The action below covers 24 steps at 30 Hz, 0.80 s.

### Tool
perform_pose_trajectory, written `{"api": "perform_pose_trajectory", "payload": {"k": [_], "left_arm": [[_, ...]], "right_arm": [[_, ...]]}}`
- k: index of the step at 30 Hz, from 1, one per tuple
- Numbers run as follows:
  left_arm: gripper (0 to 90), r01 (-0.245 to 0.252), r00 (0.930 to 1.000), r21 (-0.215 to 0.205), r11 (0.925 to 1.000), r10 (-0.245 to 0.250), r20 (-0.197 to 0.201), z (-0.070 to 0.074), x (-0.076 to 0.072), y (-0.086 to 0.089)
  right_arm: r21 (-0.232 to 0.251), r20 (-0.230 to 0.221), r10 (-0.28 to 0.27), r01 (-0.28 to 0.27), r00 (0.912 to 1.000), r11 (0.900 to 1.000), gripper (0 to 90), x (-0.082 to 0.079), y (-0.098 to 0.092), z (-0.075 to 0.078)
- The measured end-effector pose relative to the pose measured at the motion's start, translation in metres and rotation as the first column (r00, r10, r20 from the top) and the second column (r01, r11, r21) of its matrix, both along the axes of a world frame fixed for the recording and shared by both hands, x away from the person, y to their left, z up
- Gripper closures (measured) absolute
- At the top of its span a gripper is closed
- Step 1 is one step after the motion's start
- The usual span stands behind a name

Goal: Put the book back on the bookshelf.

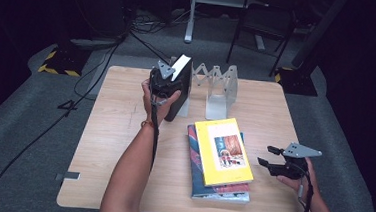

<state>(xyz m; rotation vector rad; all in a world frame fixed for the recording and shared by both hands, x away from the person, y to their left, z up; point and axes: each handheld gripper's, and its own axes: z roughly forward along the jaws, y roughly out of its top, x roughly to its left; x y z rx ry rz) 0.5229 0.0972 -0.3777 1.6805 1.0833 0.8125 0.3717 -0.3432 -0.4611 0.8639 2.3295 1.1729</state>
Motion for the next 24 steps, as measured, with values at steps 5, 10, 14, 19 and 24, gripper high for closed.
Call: {"api": "perform_pose_trajectory", "payload": {"k": [5, 10, 14, 19, 24], "left_arm": [[45.8, 0.004, 1.0, 0.025, 0.9997, -0.004, -0.006, 0.006, 0.006, 0.0], [48.5, 0.011, 0.9997, 0.045, 0.9989, -0.01, -0.025, 0.011, 0.01, -0.004], [50.5, -0.016, 0.9999, 0.025, 0.9996, 0.016, -0.004, 0.013, 0.016, -0.006], [51.3, -0.038, 0.9993, 0.031, 0.9988, 0.038, 0.007, 0.021, 0.029, -0.014], [51.9, -0.054, 0.9979, 0.016, 0.9984, 0.054, 0.036, 0.024, 0.035, -0.02]], "right_arm": [[0.0, -0.003, 0.005, -0.005, 1.0, 1.0, 36.6, 0.0, 0.001, 0.0], [0.005, -0.011, 0.005, -0.005, 0.9999, 1.0, 36.6, 0.0, 0.001, -0.001], [0.004, -0.013, 0.006, -0.006, 0.9999, 1.0, 36.6, 0.0, 0.0, -0.001], [0.005, -0.011, 0.005, -0.005, 0.9999, 1.0, 36.7, 0.0, -0.002, -0.001], [0.009, -0.006, 0.004, -0.004, 1.0, 1.0, 36.7, 0.0, -0.004, 0.0]]}}
